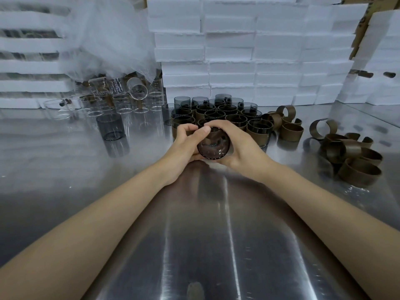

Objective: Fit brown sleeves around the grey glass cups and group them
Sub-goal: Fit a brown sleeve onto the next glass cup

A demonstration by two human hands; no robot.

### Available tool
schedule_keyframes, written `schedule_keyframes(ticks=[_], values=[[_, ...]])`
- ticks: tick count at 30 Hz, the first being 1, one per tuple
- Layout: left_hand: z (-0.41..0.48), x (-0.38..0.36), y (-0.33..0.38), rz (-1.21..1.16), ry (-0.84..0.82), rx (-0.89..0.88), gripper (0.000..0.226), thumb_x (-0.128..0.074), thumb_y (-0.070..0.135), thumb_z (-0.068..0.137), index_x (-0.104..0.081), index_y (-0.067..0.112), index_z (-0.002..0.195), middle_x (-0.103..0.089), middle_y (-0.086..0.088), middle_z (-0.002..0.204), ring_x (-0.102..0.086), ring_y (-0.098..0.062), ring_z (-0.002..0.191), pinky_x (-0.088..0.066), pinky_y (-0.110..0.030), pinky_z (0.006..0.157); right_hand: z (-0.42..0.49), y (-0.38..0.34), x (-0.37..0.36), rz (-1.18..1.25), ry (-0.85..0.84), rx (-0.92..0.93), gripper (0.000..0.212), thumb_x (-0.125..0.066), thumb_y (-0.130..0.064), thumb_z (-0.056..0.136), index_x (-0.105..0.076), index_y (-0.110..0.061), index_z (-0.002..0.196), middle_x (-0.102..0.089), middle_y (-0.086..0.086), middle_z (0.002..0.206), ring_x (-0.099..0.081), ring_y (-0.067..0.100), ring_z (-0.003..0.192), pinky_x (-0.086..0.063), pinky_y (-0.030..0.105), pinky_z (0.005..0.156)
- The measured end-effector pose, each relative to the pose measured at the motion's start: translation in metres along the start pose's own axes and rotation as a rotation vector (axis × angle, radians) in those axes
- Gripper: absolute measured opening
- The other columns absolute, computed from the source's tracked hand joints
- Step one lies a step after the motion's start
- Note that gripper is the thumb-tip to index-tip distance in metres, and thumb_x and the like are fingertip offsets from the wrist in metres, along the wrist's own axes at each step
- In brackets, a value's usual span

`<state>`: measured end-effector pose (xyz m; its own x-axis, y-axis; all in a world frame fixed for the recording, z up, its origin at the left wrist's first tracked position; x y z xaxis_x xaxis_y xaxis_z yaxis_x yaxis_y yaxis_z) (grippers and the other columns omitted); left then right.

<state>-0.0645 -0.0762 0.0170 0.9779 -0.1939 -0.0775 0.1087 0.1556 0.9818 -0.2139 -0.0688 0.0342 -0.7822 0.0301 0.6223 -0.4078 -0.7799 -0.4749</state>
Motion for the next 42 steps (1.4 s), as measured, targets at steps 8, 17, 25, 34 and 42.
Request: schedule_keyframes(ticks=[8, 17, 25, 34, 42], values=[[-0.006, -0.003, 0.001, 0.205, -0.025, -0.025, 0.055, -0.079, 0.041, 0.073, -0.039, 0.024, 0.108, -0.063, 0.0, 0.098, -0.063, 0.001, 0.081, -0.049, -0.016, 0.074, -0.002, -0.004, -0.005, -0.111, -0.039, 0.074, 0.057, -0.073, -0.001, 0.078, -0.055, -0.008, 0.132, -0.057, 0.0, 0.127, -0.052, 0.012, 0.122, -0.041, 0.027, 0.105], [-0.007, -0.005, 0.001, 0.43, 0.011, -0.093, 0.065, -0.086, 0.03, 0.072, -0.039, 0.025, 0.117, -0.055, 0.009, 0.109, -0.056, 0.006, 0.096, -0.045, -0.005, 0.075, -0.001, -0.001, -0.003, -0.04, -0.055, -0.082, 0.072, -0.082, -0.006, 0.068, -0.056, -0.02, 0.134, -0.06, -0.008, 0.127, -0.054, 0.003, 0.118, -0.044, 0.022, 0.101], [-0.005, -0.004, -0.002, 0.402, -0.044, -0.107, 0.061, -0.085, 0.023, 0.071, -0.045, 0.025, 0.118, -0.061, 0.012, 0.109, -0.062, 0.01, 0.092, -0.048, -0.017, 0.087, -0.002, 0.009, -0.002, 0.199, -0.007, -0.248, 0.065, -0.087, -0.005, 0.063, -0.062, -0.022, 0.121, -0.068, -0.007, 0.11, -0.064, 0.01, 0.104, -0.051, 0.036, 0.095], [-0.008, -0.005, 0.002, 0.309, -0.061, -0.115, 0.054, -0.075, 0.03, 0.068, -0.058, 0.027, 0.12, -0.066, 0.0, 0.119, -0.067, -0.025, 0.104, -0.053, -0.043, 0.096, -0.003, 0.022, 0.001, 0.374, 0.042, -0.326, 0.066, -0.087, 0.004, 0.061, -0.062, -0.016, 0.118, -0.07, 0.002, 0.109, -0.066, 0.01, 0.098, -0.052, 0.024, 0.089], [-0.006, -0.004, 0.003, 0.162, -0.116, -0.11, 0.035, -0.047, 0.004, 0.098, -0.063, 0.025, 0.121, -0.074, -0.001, 0.099, -0.072, -0.018, 0.081, -0.056, -0.021, 0.074, -0.004, 0.025, 0.002, 0.42, 0.052, -0.322, 0.066, -0.086, 0.006, 0.059, -0.062, -0.024, 0.113, -0.069, -0.012, 0.103, -0.065, 0.007, 0.099, -0.049, 0.021, 0.089]])
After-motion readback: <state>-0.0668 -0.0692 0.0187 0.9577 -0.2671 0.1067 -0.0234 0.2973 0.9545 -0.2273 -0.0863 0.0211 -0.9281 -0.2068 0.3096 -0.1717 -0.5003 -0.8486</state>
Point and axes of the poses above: each hand's wrist, its own z-axis towards the middle knuckle, its own x-axis out of the back of the hand, y = z × x, the point moved 3 cm from there along z, towards the middle knuckle
